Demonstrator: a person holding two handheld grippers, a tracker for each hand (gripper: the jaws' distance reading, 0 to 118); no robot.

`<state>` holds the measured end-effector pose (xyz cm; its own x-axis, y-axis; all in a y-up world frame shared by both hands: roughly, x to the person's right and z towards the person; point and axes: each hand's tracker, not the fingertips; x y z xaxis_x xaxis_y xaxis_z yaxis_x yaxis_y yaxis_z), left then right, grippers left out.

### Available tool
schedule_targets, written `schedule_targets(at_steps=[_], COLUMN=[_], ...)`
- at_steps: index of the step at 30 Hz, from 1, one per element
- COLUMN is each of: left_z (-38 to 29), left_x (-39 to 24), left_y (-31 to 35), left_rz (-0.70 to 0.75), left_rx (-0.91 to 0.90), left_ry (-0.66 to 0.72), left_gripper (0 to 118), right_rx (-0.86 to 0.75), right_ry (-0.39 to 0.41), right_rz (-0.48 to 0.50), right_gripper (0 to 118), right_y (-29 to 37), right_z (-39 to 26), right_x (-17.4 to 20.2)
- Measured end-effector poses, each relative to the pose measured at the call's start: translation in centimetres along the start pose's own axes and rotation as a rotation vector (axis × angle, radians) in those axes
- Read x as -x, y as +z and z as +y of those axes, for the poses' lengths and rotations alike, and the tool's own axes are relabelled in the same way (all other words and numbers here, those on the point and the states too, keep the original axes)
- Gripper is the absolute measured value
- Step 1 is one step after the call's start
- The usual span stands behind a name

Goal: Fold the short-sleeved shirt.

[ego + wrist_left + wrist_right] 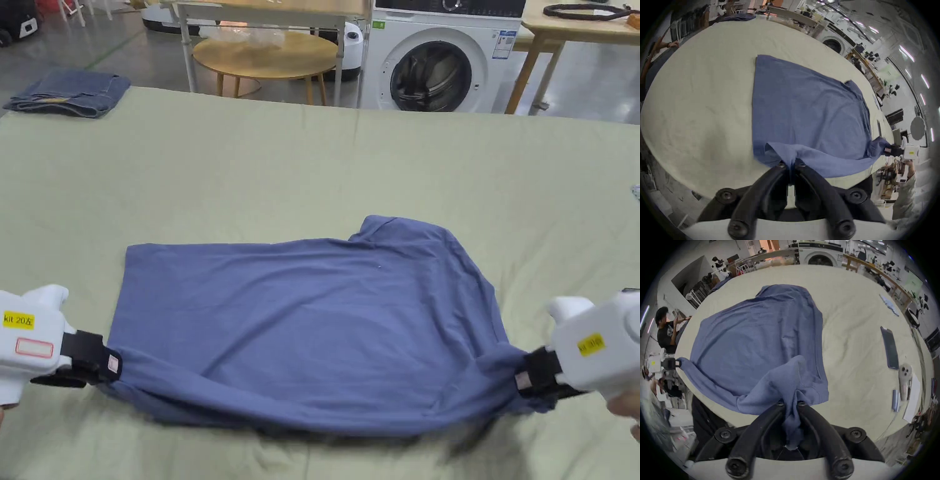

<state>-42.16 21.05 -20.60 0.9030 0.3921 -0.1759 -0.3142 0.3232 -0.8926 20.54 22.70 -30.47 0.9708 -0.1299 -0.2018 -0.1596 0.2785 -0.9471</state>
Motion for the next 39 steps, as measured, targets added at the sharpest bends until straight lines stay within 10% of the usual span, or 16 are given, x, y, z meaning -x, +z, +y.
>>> schedule_targets(at_steps=[11, 13, 14, 15, 16, 18, 20, 25, 26, 31, 32, 34, 39], left_z=[5.2, 5.6, 5.6, 5.5, 5.0, 4.5, 3.8, 2.9, 2.5, 0.2, 0.3, -0.2, -1.2], left_x=[1.6, 2.7, 2.9, 3.1, 2.4, 2.3, 1.1, -1.6, -2.2, -2.8, -2.9, -2.9, -2.9], left_y=[-6.4, -7.7, -7.8, -7.7, -7.1, -5.7, -4.0, -2.2, -2.3, -3.0, -2.6, -2.8, -2.4], left_rz=[0.045, 0.042, 0.028, 0.006, -0.014, -0.079, -0.108, 0.079, 0.129, 0.024, 0.024, 0.045, 0.017], left_rx=[-0.066, -0.059, -0.055, -0.062, -0.071, -0.114, -0.135, -0.189, -0.187, -0.148, -0.152, -0.152, -0.132], left_ry=[0.194, 0.231, 0.249, 0.281, 0.306, 0.334, 0.326, -0.051, -0.093, -0.052, -0.060, -0.070, -0.036], left_gripper=[1, 18, 43, 86, 102, 103, 103, 40, 0, 0, 0, 0, 0], right_rx=[0.024, 0.033, 0.031, -0.004, -0.062, -0.176, -0.317, -0.343, -0.345, -0.305, -0.323, -0.282, -0.229], right_ry=[-0.357, -0.406, -0.425, -0.453, -0.444, -0.433, -0.389, -0.120, -0.105, -0.077, -0.065, -0.075, -0.132], right_rz=[0.061, 0.069, 0.070, 0.076, 0.097, 0.080, 0.046, -0.044, -0.100, -0.098, -0.109, -0.097, -0.067], right_gripper=[7, 11, 22, 52, 84, 114, 114, 68, 3, 0, 12, 109, 116], right_y=[-6.6, -7.6, -7.6, -7.3, -6.6, -4.7, -2.5, -1.0, -1.2, -2.3, -2.7, -4.4, -8.0], right_z=[8.2, 7.9, 7.5, 7.0, 6.6, 5.8, 5.2, 3.1, 2.6, 0.5, 0.2, 0.2, 0.3], right_x=[-1.8, -2.1, -2.1, -2.0, -2.1, -2.0, -2.7, -2.6, -2.2, -1.9, -1.9, -2.4, -4.3])
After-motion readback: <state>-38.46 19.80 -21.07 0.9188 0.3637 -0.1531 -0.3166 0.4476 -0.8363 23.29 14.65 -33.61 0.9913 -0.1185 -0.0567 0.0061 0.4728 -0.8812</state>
